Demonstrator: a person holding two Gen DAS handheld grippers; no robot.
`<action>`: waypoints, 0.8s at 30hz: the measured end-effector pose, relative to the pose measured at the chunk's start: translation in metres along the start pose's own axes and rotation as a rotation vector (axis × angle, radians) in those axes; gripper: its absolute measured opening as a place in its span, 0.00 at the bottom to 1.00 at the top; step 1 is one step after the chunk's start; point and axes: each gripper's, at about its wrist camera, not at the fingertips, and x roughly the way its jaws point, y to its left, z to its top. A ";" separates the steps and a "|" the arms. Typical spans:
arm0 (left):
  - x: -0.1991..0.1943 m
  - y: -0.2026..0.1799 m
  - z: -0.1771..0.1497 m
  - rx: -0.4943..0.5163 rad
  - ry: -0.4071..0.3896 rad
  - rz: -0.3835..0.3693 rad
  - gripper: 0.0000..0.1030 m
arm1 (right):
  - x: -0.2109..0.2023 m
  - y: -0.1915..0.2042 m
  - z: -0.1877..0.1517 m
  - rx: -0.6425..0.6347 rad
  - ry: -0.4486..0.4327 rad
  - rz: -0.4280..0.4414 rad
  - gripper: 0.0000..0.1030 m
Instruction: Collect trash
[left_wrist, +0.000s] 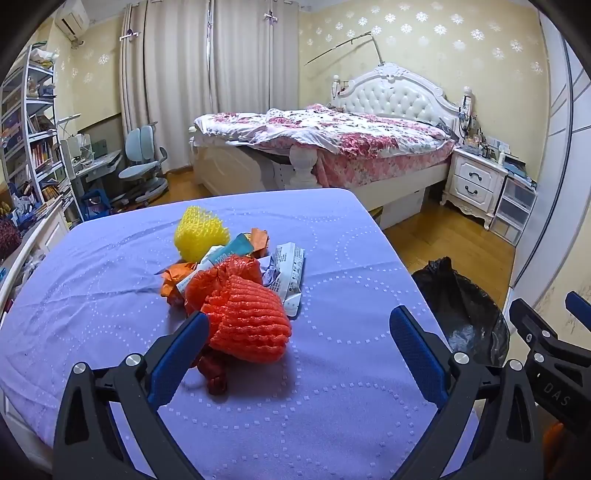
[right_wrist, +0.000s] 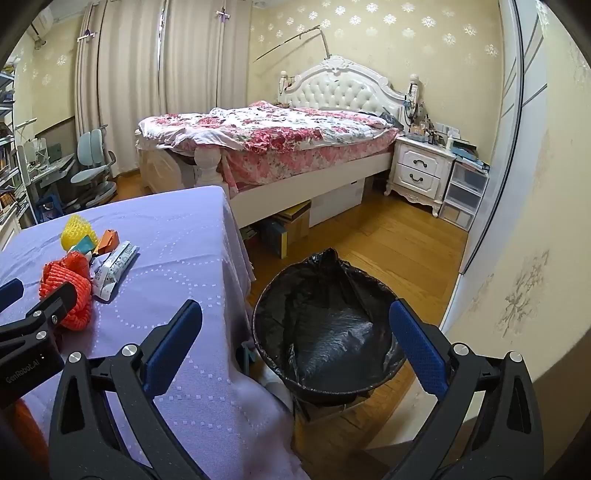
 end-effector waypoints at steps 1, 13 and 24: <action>0.000 0.000 0.000 0.002 -0.003 0.001 0.95 | 0.000 0.000 0.000 0.003 0.000 0.001 0.96; 0.002 0.000 -0.009 0.013 -0.008 0.007 0.95 | -0.001 0.000 0.000 0.005 0.001 0.004 0.96; -0.007 -0.004 0.001 0.012 0.001 0.009 0.95 | 0.000 -0.002 0.000 0.006 0.002 0.003 0.96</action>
